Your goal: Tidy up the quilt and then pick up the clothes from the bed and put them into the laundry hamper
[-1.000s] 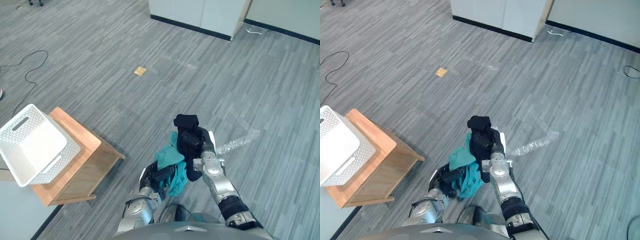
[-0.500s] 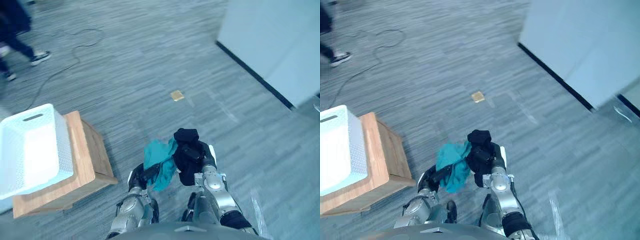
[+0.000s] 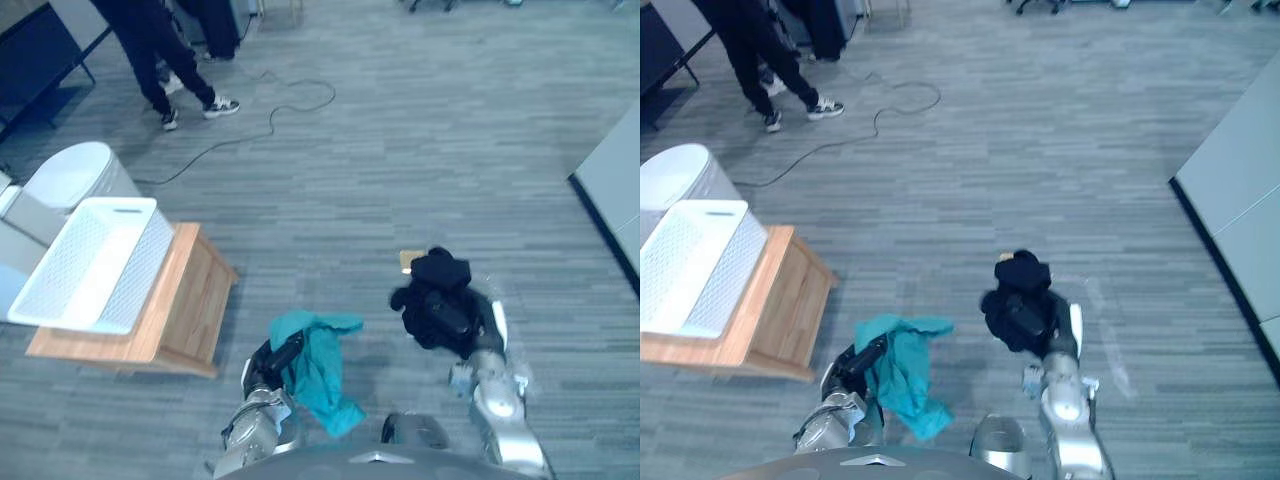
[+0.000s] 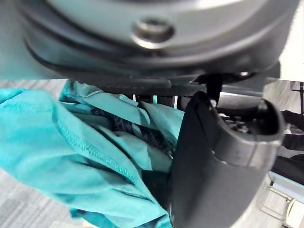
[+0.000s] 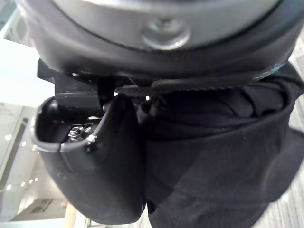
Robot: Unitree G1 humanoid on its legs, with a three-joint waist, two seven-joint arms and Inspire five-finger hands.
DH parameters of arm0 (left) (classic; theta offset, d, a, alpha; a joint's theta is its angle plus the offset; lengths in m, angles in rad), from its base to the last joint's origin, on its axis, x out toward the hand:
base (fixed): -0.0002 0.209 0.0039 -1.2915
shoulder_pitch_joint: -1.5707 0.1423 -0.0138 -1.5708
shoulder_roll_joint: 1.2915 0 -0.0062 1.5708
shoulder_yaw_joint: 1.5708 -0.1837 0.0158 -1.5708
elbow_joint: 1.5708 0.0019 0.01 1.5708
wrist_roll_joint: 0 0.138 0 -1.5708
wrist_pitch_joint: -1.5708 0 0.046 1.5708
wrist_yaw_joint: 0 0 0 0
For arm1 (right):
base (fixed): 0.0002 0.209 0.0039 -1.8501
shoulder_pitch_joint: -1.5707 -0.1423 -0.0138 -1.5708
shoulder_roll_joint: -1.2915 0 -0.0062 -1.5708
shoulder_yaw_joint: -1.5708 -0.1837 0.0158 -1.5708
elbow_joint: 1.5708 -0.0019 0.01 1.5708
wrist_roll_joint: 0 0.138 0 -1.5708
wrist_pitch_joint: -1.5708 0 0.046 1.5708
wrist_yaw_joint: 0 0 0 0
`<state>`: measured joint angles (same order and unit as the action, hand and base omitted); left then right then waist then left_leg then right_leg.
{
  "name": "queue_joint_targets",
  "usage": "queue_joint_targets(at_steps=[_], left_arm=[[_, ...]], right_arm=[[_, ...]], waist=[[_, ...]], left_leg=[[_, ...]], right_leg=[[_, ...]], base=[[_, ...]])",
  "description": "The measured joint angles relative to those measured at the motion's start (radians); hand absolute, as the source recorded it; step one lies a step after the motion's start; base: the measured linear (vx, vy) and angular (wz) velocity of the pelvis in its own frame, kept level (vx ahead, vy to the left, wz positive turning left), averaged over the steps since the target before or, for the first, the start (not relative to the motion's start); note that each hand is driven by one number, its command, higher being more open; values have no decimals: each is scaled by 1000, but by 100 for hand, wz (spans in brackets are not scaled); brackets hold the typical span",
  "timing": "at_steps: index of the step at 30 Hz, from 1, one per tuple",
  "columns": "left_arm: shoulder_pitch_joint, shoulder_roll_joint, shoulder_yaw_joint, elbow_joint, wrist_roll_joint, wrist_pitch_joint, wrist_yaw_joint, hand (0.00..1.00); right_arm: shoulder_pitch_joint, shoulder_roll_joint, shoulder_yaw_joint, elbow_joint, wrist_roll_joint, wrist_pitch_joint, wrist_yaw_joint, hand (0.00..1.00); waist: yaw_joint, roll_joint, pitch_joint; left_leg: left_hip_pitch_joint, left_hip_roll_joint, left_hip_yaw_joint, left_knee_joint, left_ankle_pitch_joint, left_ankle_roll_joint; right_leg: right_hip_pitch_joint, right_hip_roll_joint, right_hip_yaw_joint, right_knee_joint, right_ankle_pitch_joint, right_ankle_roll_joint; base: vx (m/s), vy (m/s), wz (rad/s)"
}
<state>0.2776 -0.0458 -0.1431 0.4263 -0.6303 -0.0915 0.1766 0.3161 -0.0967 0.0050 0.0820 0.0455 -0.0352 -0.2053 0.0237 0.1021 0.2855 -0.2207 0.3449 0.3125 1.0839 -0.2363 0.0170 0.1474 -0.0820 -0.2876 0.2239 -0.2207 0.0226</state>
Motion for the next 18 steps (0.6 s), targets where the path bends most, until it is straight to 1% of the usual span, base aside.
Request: queue_joint_targets(at_steps=[1, 2, 3, 4, 5, 6, 7, 8, 9, 10, 11, 12, 13, 14, 15, 16, 17, 18], left_arm=[[-2, -2, -1, -3, 0, 1, -3, 0], [-6, -3, -5, -7, 0, 1, -7, 0], [-6, -3, -9, -13, 1, 2, -10, 0], [-4, -3, -9, -19, 3, 7, -12, 0], [-2, -2, -11, -26, 6, 9, -11, 0], [9, -2, -11, -34, 11, 10, -10, 0], [14, -6, -7, -36, 15, 12, -2, 0], [18, -6, -2, -48, 15, 12, 4, 0], [24, -5, 5, -78, 15, 12, 11, 0], [28, -2, 5, -99, 15, 12, 17, 0], [31, -2, 6, -109, 16, 13, 20, 0], [43, 0, 7, -133, 19, 13, 23, 0], [54, 7, 13, -146, 26, 13, 23, 0], [63, 9, 19, -154, 58, 13, 23, 0], [68, 10, 18, -158, 73, 13, 23, 0], [80, 17, 12, -172, 97, 15, 22, 0], [85, 25, 11, -191, 117, 24, 23, 0], [91, 31, 7, -209, 134, 27, 22, 0]], right_arm=[[1, 7, 7, 0, 0, 0, 1, 0], [0, 22, 17, -1, 0, 1, 8, 0], [0, 26, 27, -7, 0, 1, 16, 0], [1, 25, 38, -17, 0, 1, 26, 0], [1, 25, 46, -38, 1, 1, 32, 0], [-2, 24, 45, -59, 1, 0, 33, 0], [-14, 27, 45, -55, 1, 3, 31, 0], [-21, 25, 45, -57, 1, 1, 33, 0], [-34, 25, 44, -61, 1, 0, 40, 0], [-57, 27, 42, -61, 1, 1, 43, 0], [-68, 27, 37, -61, 1, 1, 46, 0], [-88, 31, 38, -60, 1, 1, 55, 0], [-95, 37, 39, -60, 1, 0, 63, 0], [-95, 50, 37, -60, 0, -1, 69, 0], [-95, 55, 36, -60, 0, -1, 69, 0], [-84, 61, 38, -59, 0, -2, 70, 0], [-65, 64, 39, -59, -2, -2, 70, 0], [-49, 64, 38, -59, -2, -2, 70, 0]], waist=[[0, 0, 0], [4, 0, 0], [6, 0, 0], [9, -2, -1], [6, -4, -4], [5, 1, -13], [3, -42, -22], [3, -60, -33], [12, -81, -37], [28, -93, -40], [31, -97, -42], [31, -99, -43], [32, -100, -45], [25, -107, -49], [19, -108, -53], [-1, -116, -63], [-13, -110, -67], [-25, -105, -71]], left_leg=[[-19, -14, 27, -33, -12, 0], [-48, -40, 87, -127, -32, -9], [-54, -57, 142, -226, -38, -5], [-46, -74, 208, -341, -33, 1], [-36, -99, 301, -503, -4, 10], [-19, -135, 365, -633, 83, 135], [-8, -194, 370, -654, 90, 158], [-14, -215, 383, -656, 90, 166], [-20, -240, 388, -640, 59, 196], [-13, -265, 373, -632, 28, 210], [-6, -280, 369, -633, 18, 220], [26, -306, 360, -647, -3, 214], [68, -331, 342, -677, -21, 198], [120, -373, 299, -732, -27, 180], [143, -392, 266, -760, -26, 175], [181, -420, 213, -794, -24, 164], [215, -428, 156, -812, -20, 158], [238, -429, 110, -825, -18, 155]], right_leg=[[12, 0, -10, -15, 0, 0], [31, -4, -32, -43, 2, 4], [49, -7, -54, -62, 7, 14], [70, -14, -82, -76, 5, 29], [98, -23, -124, -87, -11, 59], [129, -32, -160, -81, -39, 98], [139, -61, -178, -77, -48, 114], [138, -76, -180, -75, -46, 117], [150, -91, -182, -64, -45, 118], [164, -106, -174, -38, -42, 120], [165, -116, -169, -10, -37, 123], [154, -138, -165, 81, -23, 127], [136, -160, -148, 191, -3, 127], [77, -204, -115, 405, 62, 115], [35, -225, -84, 518, 124, 114], [-67, -249, -20, 731, 117, 103], [-154, -249, 10, 856, 101, 79], [-207, -247, 10, 891, 86, 58]], base=[[299, -3, 25], [317, 31, 38], [328, 46, 49], [371, 85, 68], [498, 151, 97], [513, 153, 118], [443, 128, 108], [379, 99, 101], [484, 131, 96], [479, 134, 86], [459, 143, 81], [421, 180, 71], [475, 229, 100], [371, 177, 92], [361, 97, 125], [370, 18, 139], [445, -14, 155], [459, -49, 175]])
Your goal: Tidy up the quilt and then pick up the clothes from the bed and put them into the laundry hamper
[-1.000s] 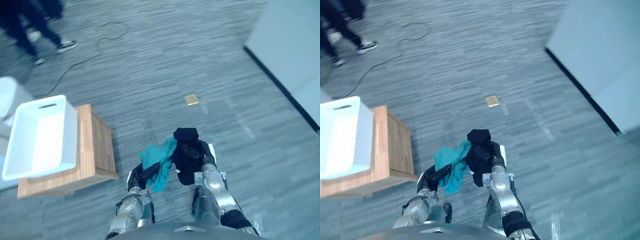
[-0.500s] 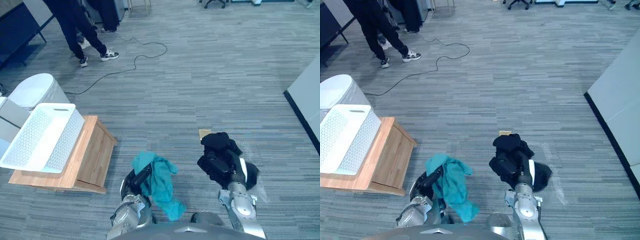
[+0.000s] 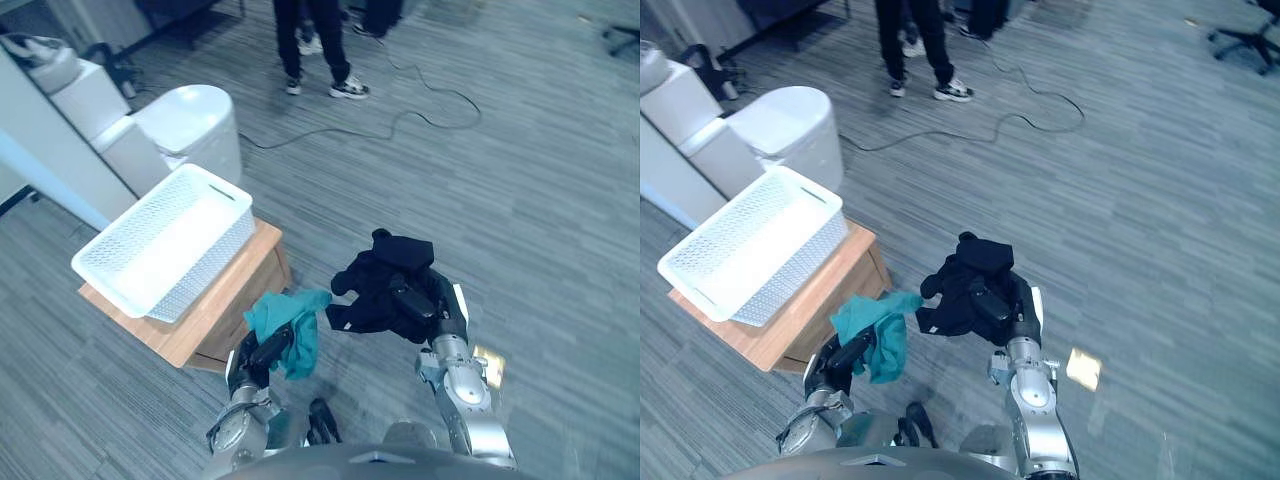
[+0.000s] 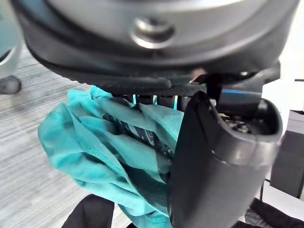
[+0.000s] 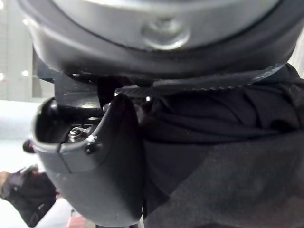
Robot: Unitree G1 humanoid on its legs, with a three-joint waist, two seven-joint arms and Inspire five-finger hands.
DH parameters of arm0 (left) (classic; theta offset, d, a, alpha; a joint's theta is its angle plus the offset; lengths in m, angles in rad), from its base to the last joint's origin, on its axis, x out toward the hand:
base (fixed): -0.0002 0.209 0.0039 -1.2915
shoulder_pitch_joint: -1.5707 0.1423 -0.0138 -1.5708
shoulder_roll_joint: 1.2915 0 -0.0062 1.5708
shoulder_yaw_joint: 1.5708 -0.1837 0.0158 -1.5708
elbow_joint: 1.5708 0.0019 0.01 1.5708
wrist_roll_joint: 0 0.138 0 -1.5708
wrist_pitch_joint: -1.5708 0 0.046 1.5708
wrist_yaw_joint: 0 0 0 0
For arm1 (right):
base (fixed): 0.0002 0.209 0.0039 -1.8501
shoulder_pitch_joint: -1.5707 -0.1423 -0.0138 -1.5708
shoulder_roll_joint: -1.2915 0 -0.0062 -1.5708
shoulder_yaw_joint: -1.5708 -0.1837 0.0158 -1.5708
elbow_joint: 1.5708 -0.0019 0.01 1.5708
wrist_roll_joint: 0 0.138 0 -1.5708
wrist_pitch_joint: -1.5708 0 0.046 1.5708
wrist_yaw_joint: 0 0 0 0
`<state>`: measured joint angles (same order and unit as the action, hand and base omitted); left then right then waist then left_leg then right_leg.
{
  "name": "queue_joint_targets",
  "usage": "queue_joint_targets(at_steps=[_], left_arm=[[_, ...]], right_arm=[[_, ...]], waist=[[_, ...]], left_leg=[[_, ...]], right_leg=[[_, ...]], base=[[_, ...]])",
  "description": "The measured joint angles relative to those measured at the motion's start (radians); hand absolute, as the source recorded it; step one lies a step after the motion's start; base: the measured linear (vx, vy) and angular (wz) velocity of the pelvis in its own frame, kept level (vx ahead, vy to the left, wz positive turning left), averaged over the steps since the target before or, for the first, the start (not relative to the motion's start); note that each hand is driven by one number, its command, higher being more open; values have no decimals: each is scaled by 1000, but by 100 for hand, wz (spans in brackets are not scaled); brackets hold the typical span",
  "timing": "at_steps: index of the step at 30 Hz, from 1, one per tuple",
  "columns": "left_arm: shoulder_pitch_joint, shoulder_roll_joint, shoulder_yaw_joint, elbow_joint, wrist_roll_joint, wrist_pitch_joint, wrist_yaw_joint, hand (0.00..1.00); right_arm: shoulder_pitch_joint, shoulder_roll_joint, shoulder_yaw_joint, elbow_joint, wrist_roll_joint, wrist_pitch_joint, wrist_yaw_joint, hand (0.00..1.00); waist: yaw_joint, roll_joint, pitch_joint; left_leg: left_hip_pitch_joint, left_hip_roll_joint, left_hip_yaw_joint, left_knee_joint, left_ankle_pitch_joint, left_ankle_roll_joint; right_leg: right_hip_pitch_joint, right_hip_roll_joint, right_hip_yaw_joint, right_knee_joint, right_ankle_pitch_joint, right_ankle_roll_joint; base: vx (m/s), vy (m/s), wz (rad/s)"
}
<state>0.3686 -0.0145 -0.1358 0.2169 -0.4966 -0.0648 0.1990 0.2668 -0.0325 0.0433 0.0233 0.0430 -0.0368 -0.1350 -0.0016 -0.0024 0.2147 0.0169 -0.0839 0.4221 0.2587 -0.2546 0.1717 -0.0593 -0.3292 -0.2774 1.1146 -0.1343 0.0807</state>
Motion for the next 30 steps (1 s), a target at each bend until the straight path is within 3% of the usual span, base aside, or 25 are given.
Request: queue_joint_targets(at_steps=[2, 3, 5, 7, 8, 9, 10, 11, 13, 14, 17, 18, 19, 21, 25, 30], left_arm=[[31, 26, -5, -89, -1, 1, 0, 0], [35, 29, -6, -130, -1, 1, -1, 0], [29, 29, -3, -179, -2, -9, -12, 0], [11, 26, 16, -203, -3, -26, -26, 0], [-1, 26, 32, -215, -3, -26, -27, 0], [-14, 25, 37, -224, -3, -28, -27, 0], [-18, 23, 34, -230, -3, -28, -28, 0], [-17, -4, 32, -242, -2, -28, -33, 0], [-7, -38, 13, -269, -2, -29, -51, 0], [-7, -38, 4, -273, -2, -29, -60, 0], [-2, -42, -20, -306, -3, -33, -84, 0], [-2, -42, -23, -306, -3, -44, -90, 0], [0, -46, -19, -306, -4, -55, -99, 0], [-5, -48, -6, -311, -4, -61, -100, 0], [5, -46, 5, -311, -11, -62, -100, 0], [35, -31, -1, -320, -40, -62, -118, 0]], right_arm=[[29, 4, -5, 0, 0, 0, -1, 0], [33, 5, -11, -1, 0, 0, -2, 0], [31, 5, -16, -8, 1, 0, -1, 0], [29, 5, -11, -37, 3, 0, 7, 0], [32, 5, -3, -54, 4, 0, 18, 0], [36, 1, 4, -65, 6, -2, 21, 0], [36, -1, 11, -70, 8, -2, 22, 0], [29, -22, 5, -80, 13, -2, 23, 0], [31, -26, 6, -135, 14, -2, 23, 0], [34, -29, 8, -160, 14, -2, 23, 0], [29, -49, 10, -288, 14, -29, 27, 0], [20, -56, 6, -311, 14, -53, 29, 0], [-18, -74, 3, -324, 14, -88, 30, 0], [-91, -90, 4, -324, 13, -90, 37, 0], [-180, -98, 2, -311, 12, -90, 41, 0], [-256, -137, 7, -297, 3, -88, 48, 0]], waist=[[-28, 4, -2], [-33, 6, -1], [-29, 9, -4], [-28, 14, -5], [-31, 9, -5], [-35, 4, -5], [-35, 10, -8], [-20, 49, -13], [-23, 63, -17], [-22, 65, -17], [-30, 62, -15], [-30, 63, -15], [-30, 71, -33], [-30, 81, -44], [-26, 74, -42], [-21, 50, -41]], left_leg=[[61, 0, -142, -33, 9, -15], [76, 5, -201, -39, 10, -33], [83, 19, -271, -35, -6, -72], [85, 41, -348, -20, -33, -121], [80, 56, -383, 8, -62, -169], [80, 80, -405, 45, -100, -212], [79, 104, -391, 63, -119, -217], [81, 172, -359, 84, -135, -226], [85, 221, -315, 93, -91, -251], [90, 233, -301, 93, -77, -251], [74, 299, -120, 187, -24, -206], [78, 321, -22, 201, -20, -182], [82, 339, 120, 181, -9, -177], [78, 324, 185, 144, -1, -189], [101, 265, 188, 7, 35, -233], [114, 209, 155, -94, 90, -228]], right_leg=[[-137, 19, 17, -84, -90, -19], [-178, 41, 53, -210, -116, -34], [-222, 95, 150, -482, -113, -24], [-233, 147, 296, -780, -51, 16], [-226, 160, 359, -885, 4, 24], [-198, 173, 373, -880, 118, 62], [-191, 183, 366, -859, 158, 69], [-190, 213, 313, -790, 123, 53], [-160, 208, 221, -732, 64, 3], [-140, 206, 199, -736, 57, -7], [12, 182, 69, -831, 48, -18], [50, 172, 36, -852, 48, -18], [63, 163, 5, -866, 46, -9], [64, 145, -20, -888, 57, 10], [120, 125, -100, -978, 106, 29], [158, 105, -140, -1038, 137, 37]], base=[[457, -113, 190], [499, -229, 173], [376, -241, 126], [352, -329, 113], [359, -415, 144], [362, -446, 139], [344, -461, 125], [333, -400, 87], [334, -370, 105], [257, -301, 122], [183, -223, 125], [87, -55, 100], [70, -4, 87], [13, 77, 58], [-4, 118, 58], [6, 65, 39]])
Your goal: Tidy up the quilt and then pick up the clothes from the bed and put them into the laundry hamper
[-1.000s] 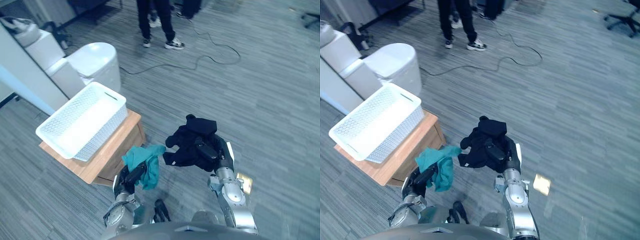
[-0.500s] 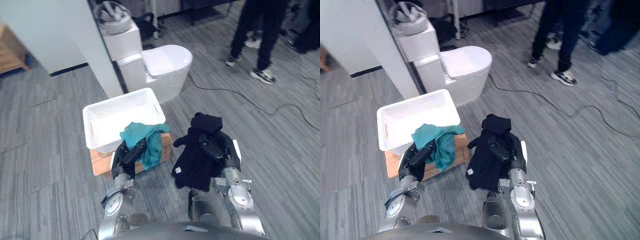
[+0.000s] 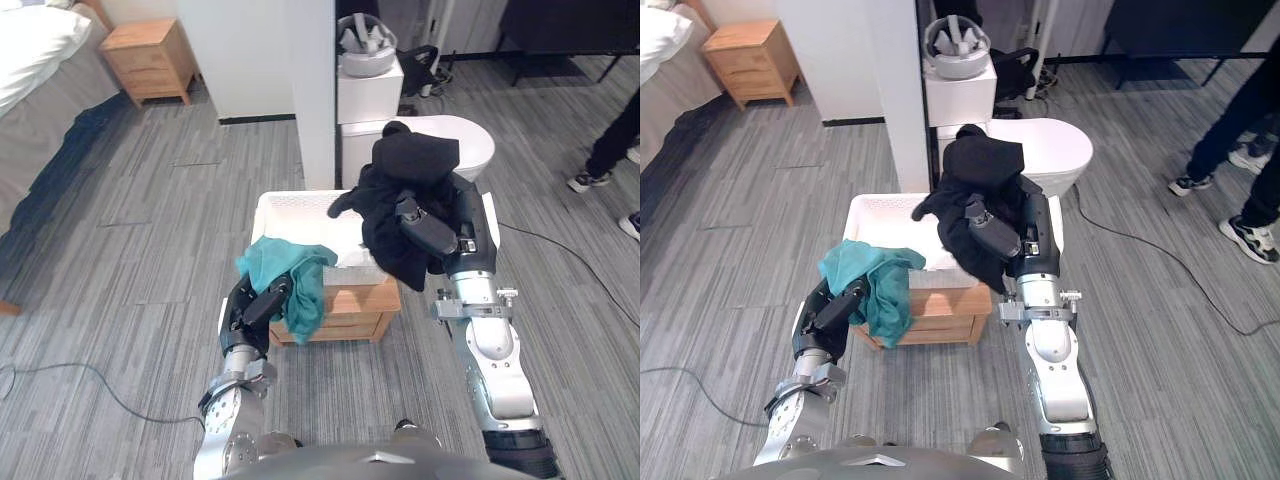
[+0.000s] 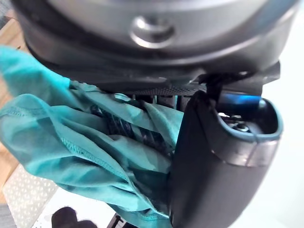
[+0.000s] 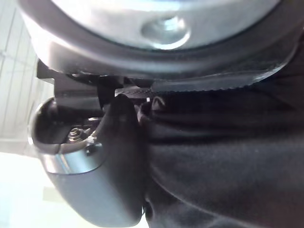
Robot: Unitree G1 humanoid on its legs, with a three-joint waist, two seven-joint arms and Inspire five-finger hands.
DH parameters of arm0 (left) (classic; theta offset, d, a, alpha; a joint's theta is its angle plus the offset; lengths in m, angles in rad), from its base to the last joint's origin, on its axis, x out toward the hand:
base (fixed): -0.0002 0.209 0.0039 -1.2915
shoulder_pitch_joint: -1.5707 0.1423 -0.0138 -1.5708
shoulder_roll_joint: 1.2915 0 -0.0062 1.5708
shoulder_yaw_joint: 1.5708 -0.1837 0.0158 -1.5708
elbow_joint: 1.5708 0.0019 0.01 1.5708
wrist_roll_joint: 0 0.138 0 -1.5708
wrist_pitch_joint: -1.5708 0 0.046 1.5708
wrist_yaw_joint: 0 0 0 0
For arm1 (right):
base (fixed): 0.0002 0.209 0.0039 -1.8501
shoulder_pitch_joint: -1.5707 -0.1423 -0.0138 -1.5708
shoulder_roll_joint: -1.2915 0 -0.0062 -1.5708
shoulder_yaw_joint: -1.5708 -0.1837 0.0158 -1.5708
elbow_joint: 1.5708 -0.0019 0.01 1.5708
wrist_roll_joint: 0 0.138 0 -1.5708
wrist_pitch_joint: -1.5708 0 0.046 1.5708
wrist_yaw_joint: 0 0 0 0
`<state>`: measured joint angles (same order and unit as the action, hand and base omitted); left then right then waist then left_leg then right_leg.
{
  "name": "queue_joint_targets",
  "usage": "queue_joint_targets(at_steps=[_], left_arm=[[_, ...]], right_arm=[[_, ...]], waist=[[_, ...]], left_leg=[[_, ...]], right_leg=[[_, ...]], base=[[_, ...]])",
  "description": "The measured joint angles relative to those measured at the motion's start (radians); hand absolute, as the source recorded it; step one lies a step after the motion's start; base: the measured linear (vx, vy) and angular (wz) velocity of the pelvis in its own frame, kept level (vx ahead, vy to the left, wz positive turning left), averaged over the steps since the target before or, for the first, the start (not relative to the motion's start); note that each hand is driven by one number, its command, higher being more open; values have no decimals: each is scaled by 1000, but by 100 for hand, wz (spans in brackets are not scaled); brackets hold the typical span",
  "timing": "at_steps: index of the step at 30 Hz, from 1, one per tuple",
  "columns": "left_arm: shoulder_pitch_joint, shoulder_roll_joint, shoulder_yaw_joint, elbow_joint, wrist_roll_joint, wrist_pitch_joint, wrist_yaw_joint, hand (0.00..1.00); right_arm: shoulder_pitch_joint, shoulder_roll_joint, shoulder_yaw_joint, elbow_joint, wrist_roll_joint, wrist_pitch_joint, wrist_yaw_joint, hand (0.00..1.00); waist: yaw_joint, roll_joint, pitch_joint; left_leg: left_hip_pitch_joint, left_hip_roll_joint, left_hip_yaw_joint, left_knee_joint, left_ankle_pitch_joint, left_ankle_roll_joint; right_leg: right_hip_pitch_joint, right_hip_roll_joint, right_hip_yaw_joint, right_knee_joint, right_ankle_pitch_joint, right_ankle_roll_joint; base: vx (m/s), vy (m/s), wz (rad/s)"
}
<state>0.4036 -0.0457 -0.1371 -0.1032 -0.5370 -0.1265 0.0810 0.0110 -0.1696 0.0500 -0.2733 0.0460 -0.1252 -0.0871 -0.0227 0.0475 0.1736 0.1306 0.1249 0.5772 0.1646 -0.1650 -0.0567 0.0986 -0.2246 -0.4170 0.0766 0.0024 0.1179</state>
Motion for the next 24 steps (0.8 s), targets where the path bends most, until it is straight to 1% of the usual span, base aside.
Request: queue_joint_targets(at_steps=[3, 5, 6, 7, 8, 9, 10, 11, 12, 13, 14, 15, 16, 17, 18, 19, 20, 21, 22, 23, 24], left_arm=[[8, 28, -5, -32, -6, 1, -19, 0], [6, 37, -14, -43, -6, 1, -28, 0], [2, 38, -23, -44, -6, 1, -32, 0], [-2, 43, -29, -44, -6, 2, -34, 0], [-9, 59, -39, -44, -6, 3, -37, 0], [-14, 75, -46, -45, -5, 3, -39, 0], [-16, 88, -48, -46, -5, 3, -39, 0], [-17, 122, -49, -45, -5, 4, -38, 0], [-21, 144, -39, -45, -5, 4, -35, 0], [-22, 146, -34, -44, -5, 4, -34, 0], [-25, 146, -31, -41, -5, 4, -28, 0], [-45, 146, -34, -21, -5, 4, -28, 0], [-67, 146, -35, -1, -6, 5, -28, 0], [-85, 151, -36, 13, -6, 7, -28, 0], [-103, 152, -43, 39, -6, 14, -27, 0], [-102, 139, -57, 39, -6, 19, -27, 0], [-102, 126, -68, 39, -6, 21, -31, 0], [-100, 116, -79, 39, -6, 22, -39, 0], [-96, 111, -86, 39, -6, 22, -53, 0], [-95, 105, -87, 40, -10, 23, -63, 0], [-92, 104, -86, 40, -11, 23, -66, 0]], right_arm=[[-56, -19, -1, 42, -2, 0, -2, 0], [-72, -35, -2, 79, -4, 1, -7, 0], [-88, -39, -2, 109, -15, 2, -10, 0], [-103, -40, -1, 140, -37, 3, -10, 0], [-117, -41, 1, 176, -43, 12, -10, 0], [-121, -40, 3, 198, -43, 15, -11, 0], [-122, -39, 5, 207, -44, 21, -11, 0], [-125, -37, 18, 228, -57, 25, -12, 0], [-125, -38, 25, 233, -76, 26, -10, 0], [-126, -38, 26, 232, -77, 26, -9, 0], [-138, -39, 25, 232, -77, 26, -9, 0], [-159, -45, 25, 232, -77, 26, -9, 0], [-178, -58, 26, 232, -76, 26, -8, 0], [-188, -68, 26, 231, -75, 26, -8, 0], [-193, -88, 26, 232, -74, 27, -9, 0], [-195, -115, 24, 228, -75, 28, -10, 0], [-194, -137, 17, 228, -75, 35, -11, 0], [-194, -151, 12, 228, -75, 42, -12, 0], [-195, -151, 7, 228, -75, 49, -14, 0], [-197, -148, 12, 228, -75, 48, -19, 0], [-198, -151, 18, 228, -75, 48, -18, 0]], waist=[[7, -28, -1], [12, -41, -3], [15, -43, -1], [13, -47, 1], [8, -60, 9], [5, -75, 16], [2, -89, 18], [-7, -107, 17], [-10, -123, 20], [-9, -129, 19], [-10, -135, 15], [-11, -131, 19], [-12, -136, 19], [-16, -137, 22], [-21, -111, 26], [-30, -72, 27], [-38, -50, 28], [-38, -40, 31], [-39, -36, 32], [-41, -40, 37], [-41, -41, 40]], left_leg=[[2, -21, -20, -56, 30, -1], [5, -30, -38, -82, 42, 1], [9, -34, -46, -94, 48, 5], [14, -38, -50, -102, 51, 6], [21, -45, -60, -104, 52, 8], [31, -49, -71, -104, 52, 8], [36, -50, -83, -104, 53, 9], [32, -45, -107, -98, 54, 12], [25, -35, -125, -93, 55, 12], [17, -30, -133, -88, 56, 11], [-3, -18, -147, -79, 57, 6], [-19, -4, -160, -78, 64, -5], [-27, 6, -167, -75, 66, -22], [-41, 13, -176, -59, 60, -40], [-49, 38, -184, -38, 47, -70], [-51, 87, -171, -33, 44, -92], [-34, 106, -160, -42, 45, -107], [-11, 118, -146, -45, 44, -112], [-5, 139, -129, 18, 25, -105], [-38, 174, -123, 167, -4, -78], [-59, 193, -123, 246, -6, -75]], right_leg=[[7, -1, -11, -30, 15, 2], [5, -8, -23, -17, 14, 1], [-28, -25, -21, 56, -8, -7], [-70, -49, -14, 159, -33, -12], [-134, -86, 6, 325, -56, -25], [-181, -110, 36, 443, -54, -28], [-208, -123, 59, 507, -46, -35], [-260, -130, 103, 590, -62, -40], [-277, -117, 129, 593, -125, -40], [-280, -110, 131, 570, -141, -38], [-286, -86, 128, 478, -154, -45], [-286, -59, 121, 353, -151, -49], [-281, -38, 122, 244, -134, -52], [-263, -24, 134, 142, -50, -46], [-234, 8, 119, 97, 31, -31], [-216, 48, 106, 65, 35, -35], [-203, 70, 105, 57, 34, -37], [-184, 87, 111, 48, 32, -40], [-156, 102, 120, 41, 15, -49], [-120, 108, 121, 35, -4, -53], [-102, 109, 120, 34, -8, -54]], base=[[-13, 33, 19], [-9, 33, 21], [-20, 78, 17], [-52, 91, 25], [-65, 67, 34], [-50, 29, 37], [-13, -15, 43], [20, -64, 47], [27, -93, 46], [44, -130, 37], [61, -172, 27], [88, -243, 28], [76, -232, 25], [88, -250, 25], [155, -271, 11], [195, -262, -4], [206, -178, -22], [132, -65, -25], [133, -45, -20], [90, -36, -11], [100, -49, 3]])
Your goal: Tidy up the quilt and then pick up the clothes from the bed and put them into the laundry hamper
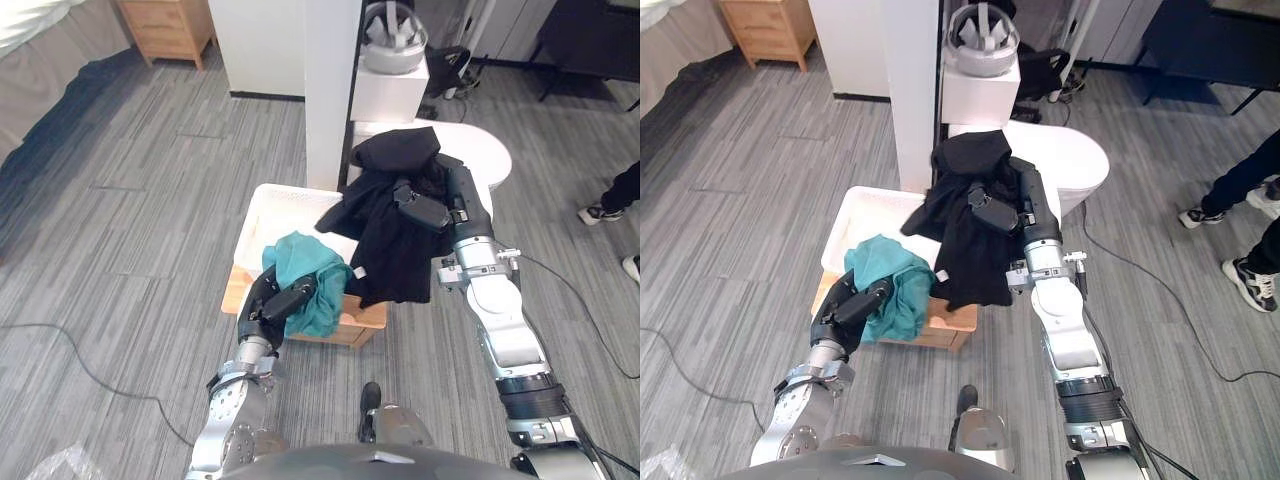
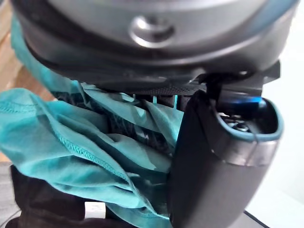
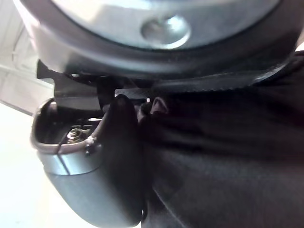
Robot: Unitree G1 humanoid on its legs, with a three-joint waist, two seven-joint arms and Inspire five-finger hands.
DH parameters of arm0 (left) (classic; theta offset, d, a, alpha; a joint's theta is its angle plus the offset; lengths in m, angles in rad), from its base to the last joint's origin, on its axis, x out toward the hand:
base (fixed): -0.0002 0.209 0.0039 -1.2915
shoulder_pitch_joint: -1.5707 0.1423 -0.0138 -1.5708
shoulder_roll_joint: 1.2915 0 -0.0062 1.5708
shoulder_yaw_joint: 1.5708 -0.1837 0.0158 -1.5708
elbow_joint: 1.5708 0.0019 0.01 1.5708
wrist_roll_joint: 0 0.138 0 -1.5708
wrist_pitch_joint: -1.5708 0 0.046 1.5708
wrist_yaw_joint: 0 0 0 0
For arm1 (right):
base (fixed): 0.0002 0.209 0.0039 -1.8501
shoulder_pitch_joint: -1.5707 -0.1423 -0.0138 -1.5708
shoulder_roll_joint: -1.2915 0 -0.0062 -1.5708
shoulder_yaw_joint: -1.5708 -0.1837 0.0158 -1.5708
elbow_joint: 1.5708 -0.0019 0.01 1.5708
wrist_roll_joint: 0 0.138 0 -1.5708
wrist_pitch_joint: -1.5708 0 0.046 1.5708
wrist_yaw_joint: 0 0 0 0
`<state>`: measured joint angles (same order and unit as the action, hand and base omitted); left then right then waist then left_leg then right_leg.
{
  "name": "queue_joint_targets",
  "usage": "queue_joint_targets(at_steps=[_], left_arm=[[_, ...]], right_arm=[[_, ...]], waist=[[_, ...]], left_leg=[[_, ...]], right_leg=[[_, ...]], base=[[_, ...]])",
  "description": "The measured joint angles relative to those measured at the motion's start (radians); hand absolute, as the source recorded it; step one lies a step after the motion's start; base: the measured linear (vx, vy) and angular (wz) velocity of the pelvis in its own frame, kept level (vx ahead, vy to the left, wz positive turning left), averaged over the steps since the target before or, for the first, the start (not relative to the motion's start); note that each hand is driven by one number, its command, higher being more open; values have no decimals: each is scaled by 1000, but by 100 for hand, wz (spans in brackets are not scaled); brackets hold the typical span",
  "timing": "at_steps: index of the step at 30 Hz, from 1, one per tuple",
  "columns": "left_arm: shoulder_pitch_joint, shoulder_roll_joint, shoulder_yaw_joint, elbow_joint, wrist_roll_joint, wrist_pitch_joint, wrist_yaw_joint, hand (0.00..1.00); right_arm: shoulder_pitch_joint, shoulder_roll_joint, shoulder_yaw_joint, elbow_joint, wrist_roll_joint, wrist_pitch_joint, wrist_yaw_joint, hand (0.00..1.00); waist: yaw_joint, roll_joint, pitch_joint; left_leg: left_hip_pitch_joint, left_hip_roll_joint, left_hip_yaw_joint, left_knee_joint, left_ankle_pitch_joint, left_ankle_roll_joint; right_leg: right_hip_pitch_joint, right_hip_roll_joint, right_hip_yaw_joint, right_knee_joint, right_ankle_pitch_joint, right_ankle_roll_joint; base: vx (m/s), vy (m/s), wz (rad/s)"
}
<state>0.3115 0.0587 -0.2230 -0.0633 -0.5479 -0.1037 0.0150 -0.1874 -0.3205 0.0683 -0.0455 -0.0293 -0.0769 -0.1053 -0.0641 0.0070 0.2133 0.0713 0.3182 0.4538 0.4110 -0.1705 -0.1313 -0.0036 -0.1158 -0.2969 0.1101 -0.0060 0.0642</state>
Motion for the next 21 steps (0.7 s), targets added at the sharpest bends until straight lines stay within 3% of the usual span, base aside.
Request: queue_joint_targets(at_steps=[2, 3, 4, 6, 7, 8, 9, 10, 13, 21], left_arm=[[30, -4, 11, 3, -15, 0, -22, 0], [41, -3, 17, 4, -37, 0, -36, 0], [67, -2, 41, 5, -48, 0, -55, 0], [100, -1, 76, 5, -90, 0, -78, 0], [108, -1, 84, 4, -98, 0, -83, 0], [123, -1, 99, 4, -117, -1, -92, 0], [138, -1, 108, 4, -124, -1, -100, 0], [137, 8, 115, 12, -127, -1, -107, 0], [161, 63, 135, 17, -132, -1, -124, 0], [188, 77, 185, 16, -193, -5, -166, 0]], right_arm=[[-30, -46, 20, -5, 0, 0, 8, 0], [-37, -57, 21, -11, 0, -1, 8, 0], [-48, -65, 18, -18, 0, -6, 6, 0], [-58, -73, -9, -39, 0, -7, 10, 0], [-59, -73, -17, -39, 0, -7, 11, 0], [-59, -77, -29, -39, 0, -7, 13, 0], [-59, -87, -35, -39, 2, -7, 20, 0], [-54, -78, -39, -38, 2, -6, 24, 0], [-44, -68, -39, -39, 3, -5, 55, 0], [-41, -69, -42, -37, 5, -5, 78, 0]], waist=[[2, 34, 20], [2, 44, 25], [1, 38, 30], [7, 46, 28], [6, 47, 28], [8, 53, 24], [5, 81, 9], [13, 67, 12], [3, 10, -5], [6, 12, -8]], left_leg=[[-56, 67, -24, 232, 37, 39], [-62, 75, -33, 262, 56, 36], [-94, 74, -47, 307, 78, 13], [-111, 17, -48, 202, -15, 6], [-111, -7, -48, 149, -25, 9], [-94, -52, -50, -6, -17, 17], [-71, -78, -50, -175, 77, 31], [-48, -90, -37, -204, 92, 20], [-9, -171, -16, -299, 121, 34], [8, -199, -57, -373, 146, 46]], right_leg=[[77, 12, -3, -9, -22, -1], [93, 12, -3, -13, -22, -2], [104, 0, -1, -24, -22, -5], [95, -33, 0, -29, -20, -3], [95, -40, 0, -33, -19, -1], [96, -47, 2, -46, -11, 11], [92, -35, 8, -58, -5, 22], [93, -40, 29, -65, 0, 31], [95, -90, 43, -98, 22, 63], [112, -101, -4, -101, 34, 80]], base=[[112, -26, 8], [139, 11, 11], [137, 26, 6], [137, 51, 1], [107, 92, -4], [99, 142, -12], [97, 163, -29], [87, 134, -37], [107, 141, -12], [38, 33, 17]])
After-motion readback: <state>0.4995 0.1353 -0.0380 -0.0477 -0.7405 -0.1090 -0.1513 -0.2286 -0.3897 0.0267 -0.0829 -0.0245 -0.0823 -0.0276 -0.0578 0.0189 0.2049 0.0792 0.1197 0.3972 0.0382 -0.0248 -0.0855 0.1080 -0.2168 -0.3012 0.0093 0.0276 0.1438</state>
